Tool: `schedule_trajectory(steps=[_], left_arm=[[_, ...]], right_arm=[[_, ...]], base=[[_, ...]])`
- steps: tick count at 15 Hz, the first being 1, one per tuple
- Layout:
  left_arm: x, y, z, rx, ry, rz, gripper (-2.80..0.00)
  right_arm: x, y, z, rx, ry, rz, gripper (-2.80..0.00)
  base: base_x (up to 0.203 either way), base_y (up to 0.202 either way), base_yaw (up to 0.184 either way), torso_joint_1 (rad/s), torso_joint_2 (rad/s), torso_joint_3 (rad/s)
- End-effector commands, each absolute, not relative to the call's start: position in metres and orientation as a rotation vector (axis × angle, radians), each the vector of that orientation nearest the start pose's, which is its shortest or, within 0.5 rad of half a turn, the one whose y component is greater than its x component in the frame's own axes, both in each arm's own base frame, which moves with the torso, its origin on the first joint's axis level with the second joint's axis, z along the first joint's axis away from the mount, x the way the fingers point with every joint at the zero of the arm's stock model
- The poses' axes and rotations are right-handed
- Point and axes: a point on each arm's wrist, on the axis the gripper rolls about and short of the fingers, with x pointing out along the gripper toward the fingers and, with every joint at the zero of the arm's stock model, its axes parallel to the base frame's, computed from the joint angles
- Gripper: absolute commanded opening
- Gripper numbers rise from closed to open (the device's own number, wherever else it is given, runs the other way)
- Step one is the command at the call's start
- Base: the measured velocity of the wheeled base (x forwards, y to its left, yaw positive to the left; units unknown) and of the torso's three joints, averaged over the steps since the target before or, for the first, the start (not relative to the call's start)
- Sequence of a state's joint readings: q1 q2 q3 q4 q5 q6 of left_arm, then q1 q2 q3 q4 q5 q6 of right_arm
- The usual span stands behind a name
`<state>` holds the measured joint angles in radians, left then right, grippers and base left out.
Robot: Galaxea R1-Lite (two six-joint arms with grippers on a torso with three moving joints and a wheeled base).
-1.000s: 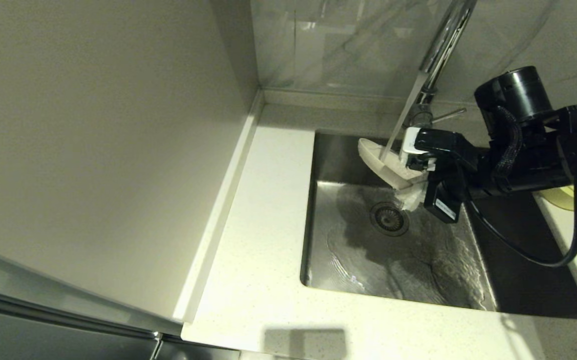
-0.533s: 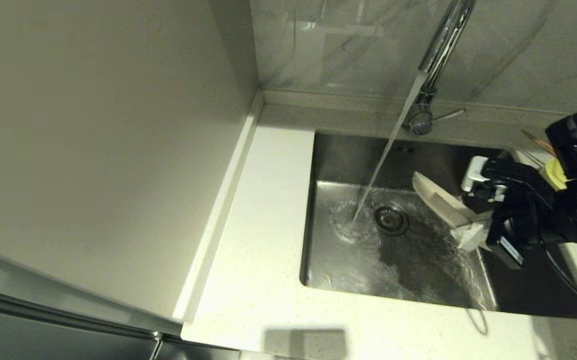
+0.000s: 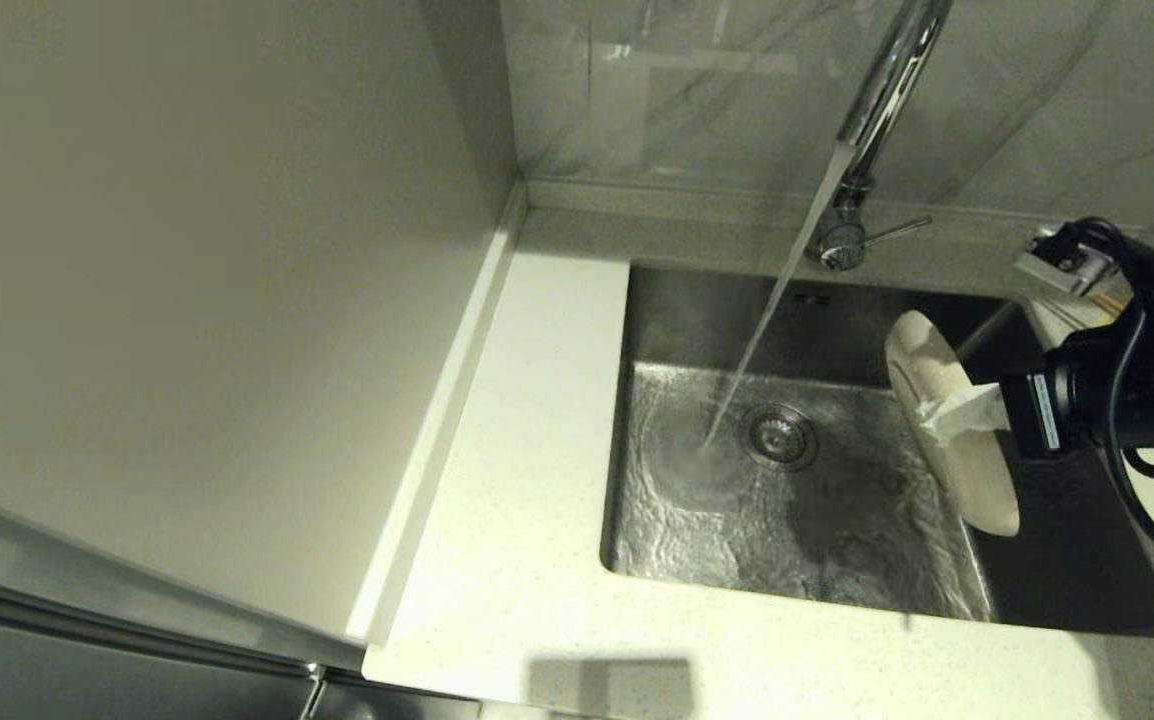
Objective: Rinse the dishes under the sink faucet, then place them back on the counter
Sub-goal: Rinse the plate, then place the plate on the table
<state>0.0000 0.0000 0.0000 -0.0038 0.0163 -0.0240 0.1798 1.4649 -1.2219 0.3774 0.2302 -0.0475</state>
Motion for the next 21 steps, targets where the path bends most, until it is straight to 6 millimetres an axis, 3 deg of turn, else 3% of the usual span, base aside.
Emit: schedule_trajectory(steps=[1,6,12,21], left_arm=[[-0.023,0.0,0.076,-0.025,-0.006,0.017,-2.8],[-0.023,0.0,0.076,-0.025,-0.006,0.017,-2.8],[-0.023,0.0,0.076,-0.025,-0.006,0.017,-2.8],[-0.023,0.0,0.076,-0.025,-0.006,0.017,-2.8]], right_arm=[[0.243,0.054,0.285,0.057,0.586,0.406,-2.8],[0.268,0.066,0.313,0.354,0.558,0.401,-2.8],[0.299,0.071,0.321,0.595,0.562,0.339,-2.8],[0.317,0.075,0.332,0.594,0.482,0.381,-2.8]], base=[[0.0,0.0,0.0,0.0,0.0,0.0],[0.0,0.0,0.0,0.0,0.0,0.0],[0.0,0.0,0.0,0.0,0.0,0.0],[0.0,0.0,0.0,0.0,0.0,0.0]])
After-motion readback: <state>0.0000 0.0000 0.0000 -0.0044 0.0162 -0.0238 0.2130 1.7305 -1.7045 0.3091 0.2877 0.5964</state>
